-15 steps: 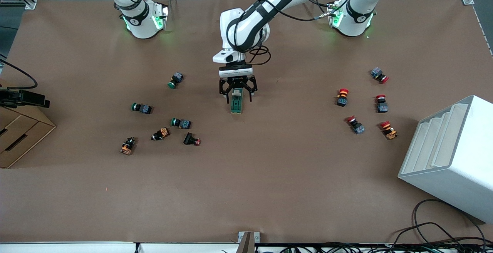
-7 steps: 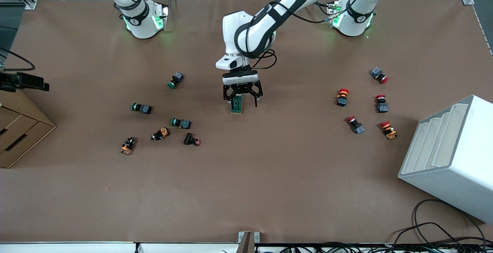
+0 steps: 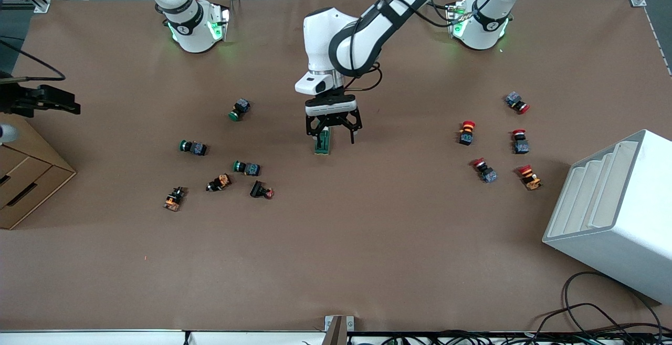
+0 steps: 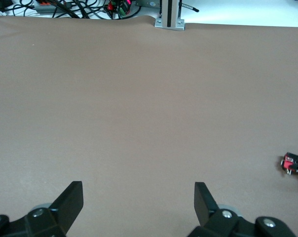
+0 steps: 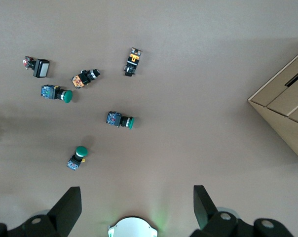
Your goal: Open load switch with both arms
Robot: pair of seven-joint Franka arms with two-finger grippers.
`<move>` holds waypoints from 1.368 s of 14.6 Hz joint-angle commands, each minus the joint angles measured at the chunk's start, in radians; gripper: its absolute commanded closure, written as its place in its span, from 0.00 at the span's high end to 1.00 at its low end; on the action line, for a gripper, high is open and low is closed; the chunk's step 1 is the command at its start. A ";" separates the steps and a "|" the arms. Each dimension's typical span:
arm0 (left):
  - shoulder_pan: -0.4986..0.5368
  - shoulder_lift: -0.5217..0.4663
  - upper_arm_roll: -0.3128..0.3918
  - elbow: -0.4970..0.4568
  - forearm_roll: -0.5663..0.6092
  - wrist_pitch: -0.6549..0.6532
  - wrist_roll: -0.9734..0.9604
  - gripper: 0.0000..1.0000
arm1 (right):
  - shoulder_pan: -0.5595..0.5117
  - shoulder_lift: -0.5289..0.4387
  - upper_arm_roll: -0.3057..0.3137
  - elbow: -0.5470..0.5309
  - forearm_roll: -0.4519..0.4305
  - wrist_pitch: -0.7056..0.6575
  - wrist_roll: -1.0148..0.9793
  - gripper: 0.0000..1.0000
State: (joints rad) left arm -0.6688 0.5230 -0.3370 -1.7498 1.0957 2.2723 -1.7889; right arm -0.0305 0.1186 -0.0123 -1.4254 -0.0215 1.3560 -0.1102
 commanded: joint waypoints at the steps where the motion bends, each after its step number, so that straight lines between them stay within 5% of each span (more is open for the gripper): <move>1: 0.037 -0.057 -0.005 -0.001 -0.106 0.004 0.118 0.99 | 0.047 -0.155 -0.044 -0.187 -0.006 0.060 -0.011 1.00; 12: 0.208 -0.210 -0.005 0.062 -0.541 -0.013 0.639 1.00 | 0.038 -0.303 -0.037 -0.231 -0.008 0.046 -0.014 1.00; 16: 0.333 -0.314 -0.004 0.072 -0.713 -0.134 0.983 1.00 | 0.037 -0.301 -0.032 -0.230 -0.005 0.057 -0.014 1.00; 20: 0.477 -0.376 -0.004 0.075 -0.743 -0.246 1.275 1.00 | 0.028 -0.301 -0.021 -0.227 -0.005 0.054 -0.011 1.00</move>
State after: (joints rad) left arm -0.2447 0.1770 -0.3337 -1.6684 0.3809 2.0558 -0.6209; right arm -0.0004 -0.1551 -0.0367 -1.6211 -0.0215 1.3970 -0.1126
